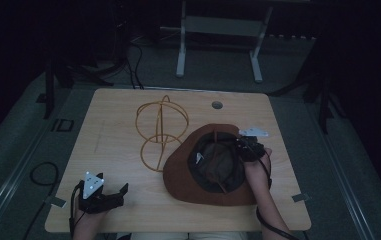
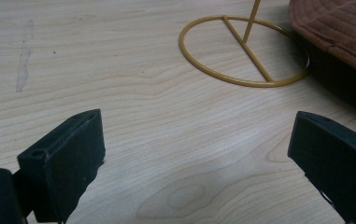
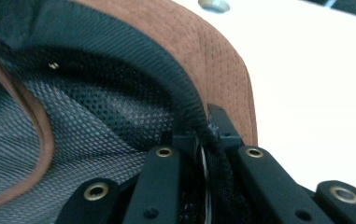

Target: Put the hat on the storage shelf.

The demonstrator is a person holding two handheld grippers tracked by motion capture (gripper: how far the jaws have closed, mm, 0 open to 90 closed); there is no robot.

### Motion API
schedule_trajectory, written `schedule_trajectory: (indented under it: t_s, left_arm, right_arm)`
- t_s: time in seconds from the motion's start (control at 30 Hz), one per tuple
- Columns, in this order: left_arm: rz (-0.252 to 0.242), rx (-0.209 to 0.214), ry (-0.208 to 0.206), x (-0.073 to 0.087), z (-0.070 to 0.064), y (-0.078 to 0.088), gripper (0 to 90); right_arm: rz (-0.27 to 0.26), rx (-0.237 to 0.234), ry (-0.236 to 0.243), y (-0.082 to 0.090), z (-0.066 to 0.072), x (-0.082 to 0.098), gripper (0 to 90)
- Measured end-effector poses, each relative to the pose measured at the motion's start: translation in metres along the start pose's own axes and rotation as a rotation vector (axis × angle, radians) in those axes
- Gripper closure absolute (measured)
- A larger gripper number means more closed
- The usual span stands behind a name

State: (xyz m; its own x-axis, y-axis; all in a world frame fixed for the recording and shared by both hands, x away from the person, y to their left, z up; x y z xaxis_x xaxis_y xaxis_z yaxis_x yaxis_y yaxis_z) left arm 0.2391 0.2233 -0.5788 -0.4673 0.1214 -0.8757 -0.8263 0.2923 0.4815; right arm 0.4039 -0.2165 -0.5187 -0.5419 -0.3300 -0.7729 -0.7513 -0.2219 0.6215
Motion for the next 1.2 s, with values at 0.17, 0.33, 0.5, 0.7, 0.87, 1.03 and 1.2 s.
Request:
schedule_trajectory:
  t_s: [0.17, 0.33, 0.5, 0.7, 0.87, 1.03, 1.2]
  left_arm:
    - [0.007, 0.001, -0.005, -0.001, -0.002, 0.0, 4.7]
    - [0.006, 0.015, -0.02, -0.004, -0.008, 0.002, 4.7]
    - [-0.004, 0.041, -0.045, -0.012, -0.019, 0.005, 4.8]
    - [-0.022, 0.084, -0.069, -0.026, -0.034, 0.01, 4.8]
    - [-0.043, 0.125, -0.086, -0.044, -0.053, 0.015, 4.8]
    - [-0.049, 0.201, -0.114, -0.066, -0.078, 0.015, 4.8]
    - [-0.052, 0.253, -0.143, -0.081, -0.098, 0.014, 4.8]
  right_arm:
    - [-0.083, -0.049, -0.077, 0.026, -0.012, -0.009, 83.9]
    - [-0.146, -0.08, -0.122, 0.053, -0.018, -0.018, 83.9]
    - [-0.22, -0.101, -0.125, 0.081, -0.021, -0.029, 83.9]
    - [-0.288, -0.127, -0.122, 0.102, -0.024, -0.038, 83.8]
    - [-0.31, -0.094, -0.101, 0.114, -0.024, -0.038, 83.8]
    - [-0.295, -0.091, -0.102, 0.113, -0.021, -0.025, 83.8]
    - [-0.283, -0.087, -0.104, 0.111, -0.02, -0.018, 83.8]
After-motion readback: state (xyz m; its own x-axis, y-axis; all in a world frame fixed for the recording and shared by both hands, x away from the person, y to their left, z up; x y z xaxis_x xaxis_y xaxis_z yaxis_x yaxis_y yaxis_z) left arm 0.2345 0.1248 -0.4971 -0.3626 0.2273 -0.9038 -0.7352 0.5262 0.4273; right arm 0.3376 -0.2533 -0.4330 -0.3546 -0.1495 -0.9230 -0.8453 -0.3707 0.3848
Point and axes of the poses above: each handheld gripper's, and its own axes: y roughly backward along the jaws, x roughly out of its underside, z roughly to its left, the point moved 2 cm from there along -y, roughly forward along the jaws, and after that the axes turned 1 degree about z, right-handed, at the moved point
